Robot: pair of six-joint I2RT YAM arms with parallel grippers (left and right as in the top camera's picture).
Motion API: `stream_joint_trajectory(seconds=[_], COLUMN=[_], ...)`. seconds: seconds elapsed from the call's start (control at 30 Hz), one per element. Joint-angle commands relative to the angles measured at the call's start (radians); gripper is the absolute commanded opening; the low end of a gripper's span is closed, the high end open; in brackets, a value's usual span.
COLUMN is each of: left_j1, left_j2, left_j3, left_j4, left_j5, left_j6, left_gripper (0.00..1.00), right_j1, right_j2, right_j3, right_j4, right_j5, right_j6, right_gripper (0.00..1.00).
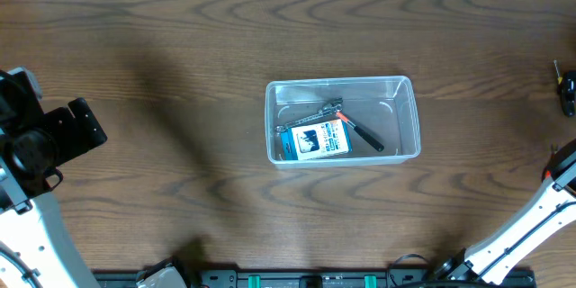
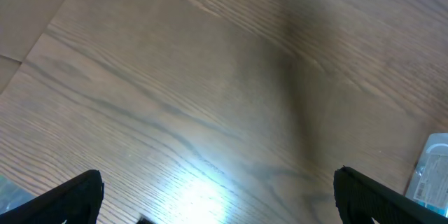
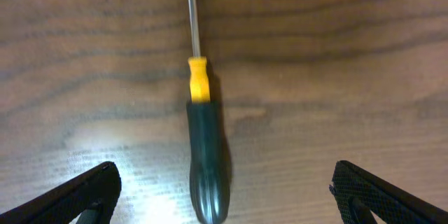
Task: Pack container
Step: 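Position the right gripper above the yellow-and-black screwdriver handle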
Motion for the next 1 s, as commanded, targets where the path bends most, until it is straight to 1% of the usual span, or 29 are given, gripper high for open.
stream_joint_trajectory(seconds=[0.0, 0.63, 0.73, 0.97], left_j1=[0.005, 0.005, 0.005, 0.005], left_j2=[0.002, 0.002, 0.002, 0.002], left_j3=[0.011, 0.011, 0.011, 0.011], left_j4=[0.0, 0.0, 0.0, 0.0], left_j5=[0.007, 0.007, 0.007, 0.007], left_j6=[-0.013, -0.013, -0.013, -0.012], left_gripper=[0.98, 0.98, 0.98, 0.98], right_j1=[0.017, 0.031, 0.031, 0.031], right_j2=[0.033, 0.064, 0.072, 0.089], right_j3=[0.017, 0.016, 0.016, 0.016], right_j4=[0.014, 0.061, 0.061, 0.061], right_j5=[-0.06, -0.103, -0.126, -0.124], right_j6=[-0.004, -0.003, 0.021, 0.026], right_gripper=[0.99, 0.99, 0.99, 0.99])
